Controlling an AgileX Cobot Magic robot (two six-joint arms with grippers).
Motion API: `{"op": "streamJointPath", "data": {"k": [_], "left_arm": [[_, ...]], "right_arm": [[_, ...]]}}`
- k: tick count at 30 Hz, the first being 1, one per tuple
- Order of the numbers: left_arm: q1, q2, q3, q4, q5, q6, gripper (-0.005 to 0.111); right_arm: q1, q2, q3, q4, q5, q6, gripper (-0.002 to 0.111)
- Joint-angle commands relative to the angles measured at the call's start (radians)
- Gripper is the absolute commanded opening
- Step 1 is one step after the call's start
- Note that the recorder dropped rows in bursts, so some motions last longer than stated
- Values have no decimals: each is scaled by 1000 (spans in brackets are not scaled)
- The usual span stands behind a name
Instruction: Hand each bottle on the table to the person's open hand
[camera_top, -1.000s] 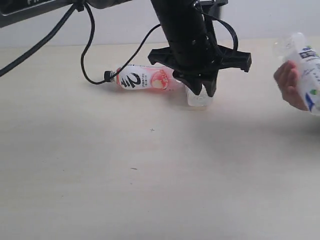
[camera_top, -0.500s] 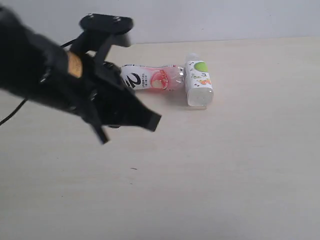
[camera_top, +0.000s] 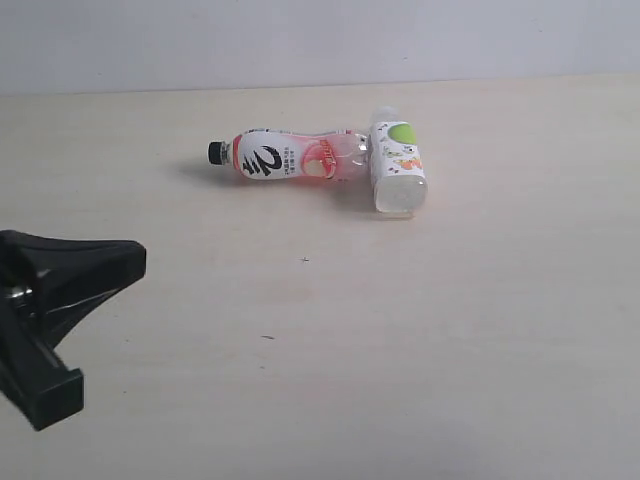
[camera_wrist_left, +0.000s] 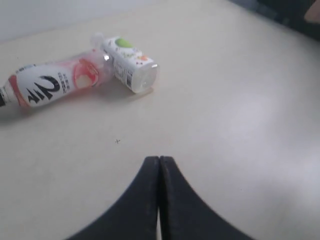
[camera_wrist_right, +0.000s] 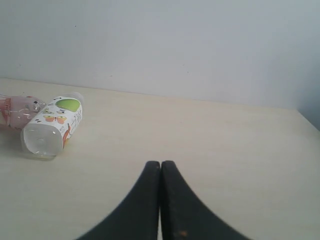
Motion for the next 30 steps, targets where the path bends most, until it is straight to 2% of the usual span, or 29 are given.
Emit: {"op": "streamJointPath", "data": {"k": [1,7,15,30], "left_arm": [[-3,-93,55,-1,-79,26,0],[-3,-124,56,-1,-79,86,0],[-3,-124,56,-1,-35,90,0],[-3,-124,56,-1,-35,93,0]], "right_arm": [[-4,-6,5,1,-8,-4,0],[-4,-6,5,1,-8,-4,0],[-4,-6,5,1,-8,-4,0],[-4,-6,5,1,-8,-4,0]]}}
